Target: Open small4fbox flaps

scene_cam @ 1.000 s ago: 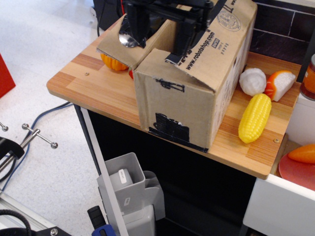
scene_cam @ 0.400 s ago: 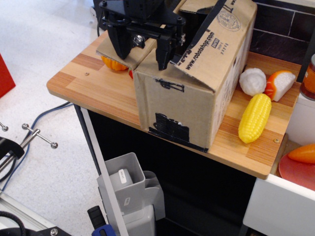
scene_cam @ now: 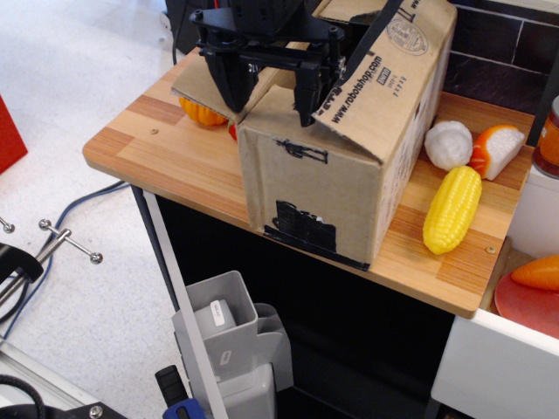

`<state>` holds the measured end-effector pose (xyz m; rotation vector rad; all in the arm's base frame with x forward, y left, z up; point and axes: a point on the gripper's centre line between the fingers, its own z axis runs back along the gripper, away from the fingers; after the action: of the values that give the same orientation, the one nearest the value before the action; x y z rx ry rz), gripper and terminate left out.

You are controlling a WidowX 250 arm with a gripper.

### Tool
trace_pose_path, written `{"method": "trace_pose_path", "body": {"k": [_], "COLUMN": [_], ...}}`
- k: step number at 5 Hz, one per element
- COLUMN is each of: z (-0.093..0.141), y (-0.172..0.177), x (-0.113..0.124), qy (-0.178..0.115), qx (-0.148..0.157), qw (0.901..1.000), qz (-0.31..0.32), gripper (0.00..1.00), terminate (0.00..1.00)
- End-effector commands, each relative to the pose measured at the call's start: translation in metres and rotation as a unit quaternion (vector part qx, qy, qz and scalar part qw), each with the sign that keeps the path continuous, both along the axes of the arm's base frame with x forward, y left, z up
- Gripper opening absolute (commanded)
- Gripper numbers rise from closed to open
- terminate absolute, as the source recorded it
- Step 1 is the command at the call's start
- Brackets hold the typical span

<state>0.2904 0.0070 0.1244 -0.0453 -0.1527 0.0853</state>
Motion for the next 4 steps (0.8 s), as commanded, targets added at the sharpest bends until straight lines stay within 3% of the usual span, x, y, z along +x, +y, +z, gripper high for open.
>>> {"method": "trace_pose_path", "body": {"k": [1, 2, 4], "z": [0.027, 0.030, 0.045], "y": [-0.029, -0.041, -0.068], "x": [0.015, 0.017, 0.025], "qy": [-0.032, -0.061, -0.083], "qx": [-0.007, 0.013, 0.022], "qw": [0.9994, 0.9974, 0.9956], "qz": [-0.013, -0.036, -0.037], "gripper": [1.00, 1.00, 1.00], "terminate": [0.00, 0.00, 0.00]}}
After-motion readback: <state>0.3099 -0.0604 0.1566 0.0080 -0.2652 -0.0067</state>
